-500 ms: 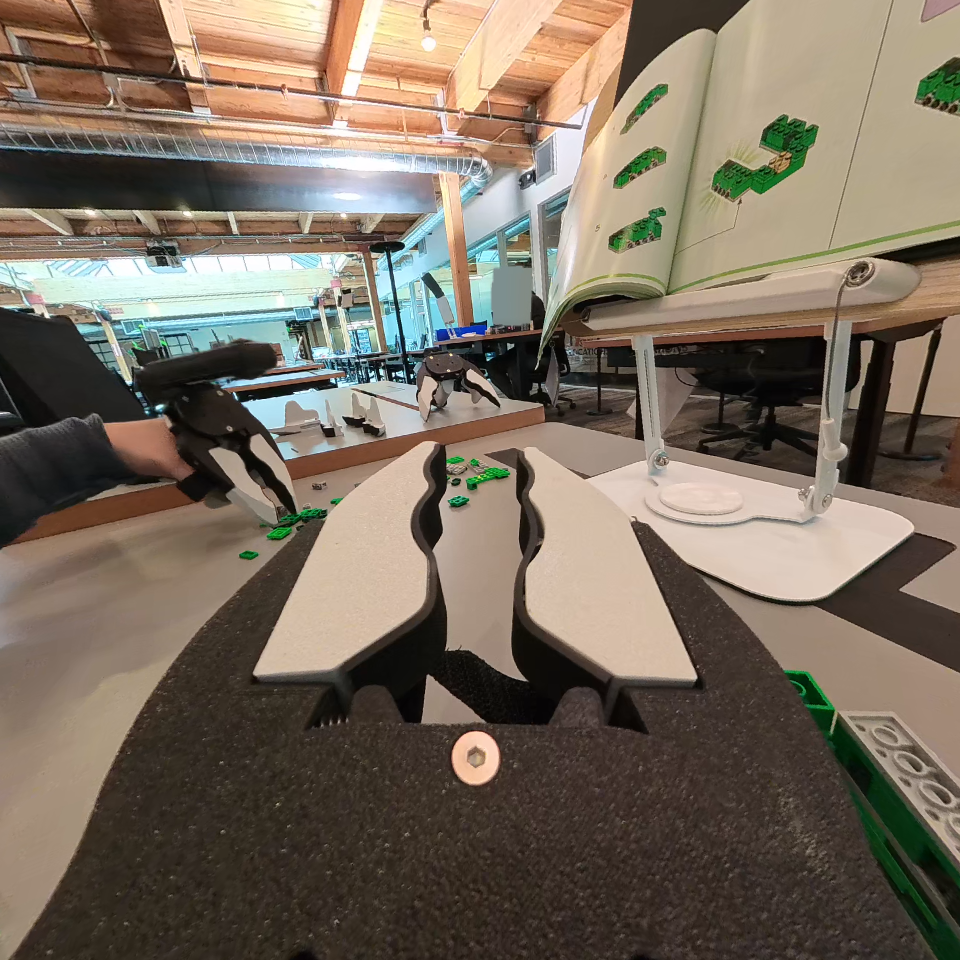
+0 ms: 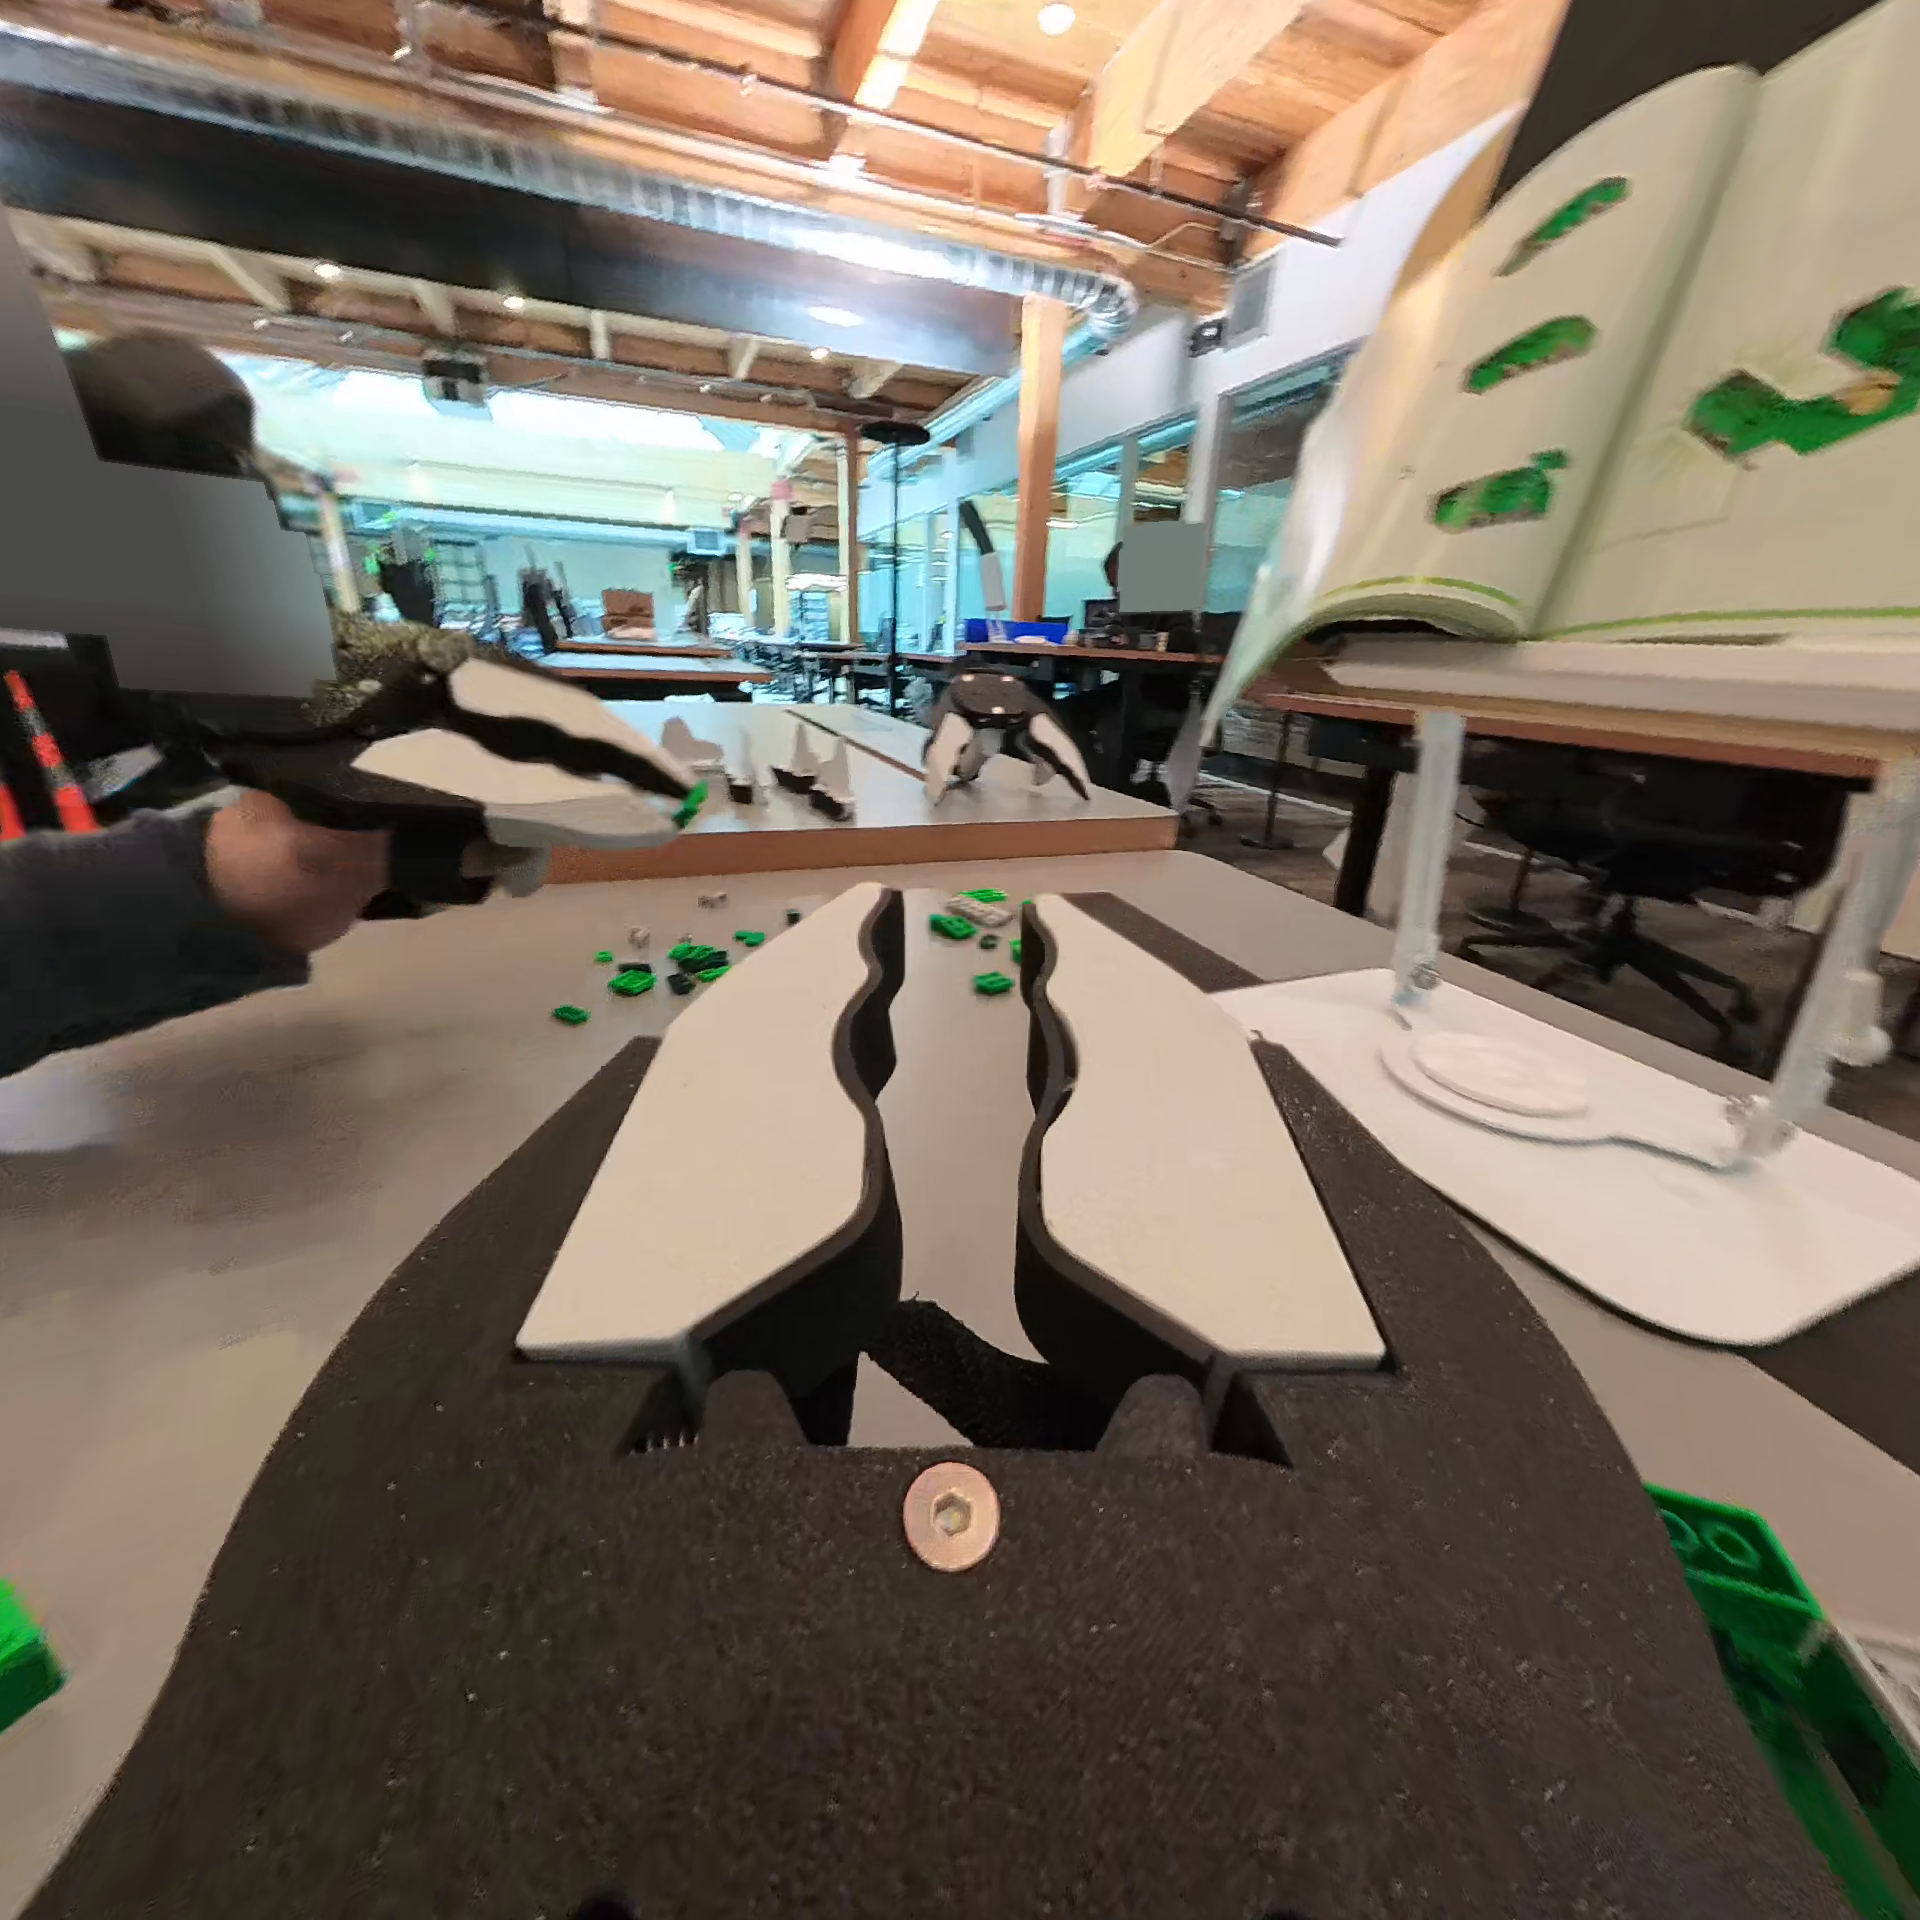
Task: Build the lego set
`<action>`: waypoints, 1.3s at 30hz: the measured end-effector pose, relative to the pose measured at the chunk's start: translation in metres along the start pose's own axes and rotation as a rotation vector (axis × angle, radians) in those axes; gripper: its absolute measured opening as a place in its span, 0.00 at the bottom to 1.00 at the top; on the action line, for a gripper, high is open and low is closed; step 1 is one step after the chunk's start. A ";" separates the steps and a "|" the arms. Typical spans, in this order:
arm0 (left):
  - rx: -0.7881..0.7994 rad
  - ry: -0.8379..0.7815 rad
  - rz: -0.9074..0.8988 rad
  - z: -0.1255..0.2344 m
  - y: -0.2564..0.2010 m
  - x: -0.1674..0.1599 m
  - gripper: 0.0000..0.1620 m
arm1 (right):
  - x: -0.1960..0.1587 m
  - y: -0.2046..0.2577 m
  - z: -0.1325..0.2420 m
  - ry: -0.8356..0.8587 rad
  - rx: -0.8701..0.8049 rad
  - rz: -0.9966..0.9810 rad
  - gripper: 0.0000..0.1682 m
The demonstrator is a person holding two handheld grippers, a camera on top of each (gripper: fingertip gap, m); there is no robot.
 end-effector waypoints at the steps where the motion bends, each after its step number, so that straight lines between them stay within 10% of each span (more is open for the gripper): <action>1: 0.067 -0.034 -0.070 -0.007 -0.014 0.013 0.09 | -0.001 0.004 -0.001 0.008 0.032 0.007 0.12; 8: 0.136 -0.121 -0.344 -0.048 -0.090 0.047 0.10 | -0.004 0.011 -0.004 0.060 0.243 -0.129 0.09; 22: 0.122 -0.188 -0.432 -0.045 -0.101 0.050 0.10 | -0.017 0.020 -0.019 0.322 0.380 -0.230 0.08; 28: 0.115 -0.208 -0.435 -0.046 -0.103 0.051 0.10 | -0.018 0.019 -0.019 0.328 0.354 -0.230 0.03; 32: 0.079 -0.239 -0.338 -0.042 -0.094 0.050 0.36 | -0.013 0.016 -0.014 0.237 0.287 -0.185 0.03; 39: 0.035 -0.270 -0.121 -0.041 -0.077 0.034 0.34 | -0.006 0.009 -0.005 0.131 0.036 0.111 0.03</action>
Point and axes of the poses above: each gripper's, where its closed fingertips meet, z back along the fingers, x out of its top, y = z × x across the jaws, the point moved 8 cm from there along z, back along the fingers, and after that the axes turned 8 degrees about -z, right-handed, at the moved point
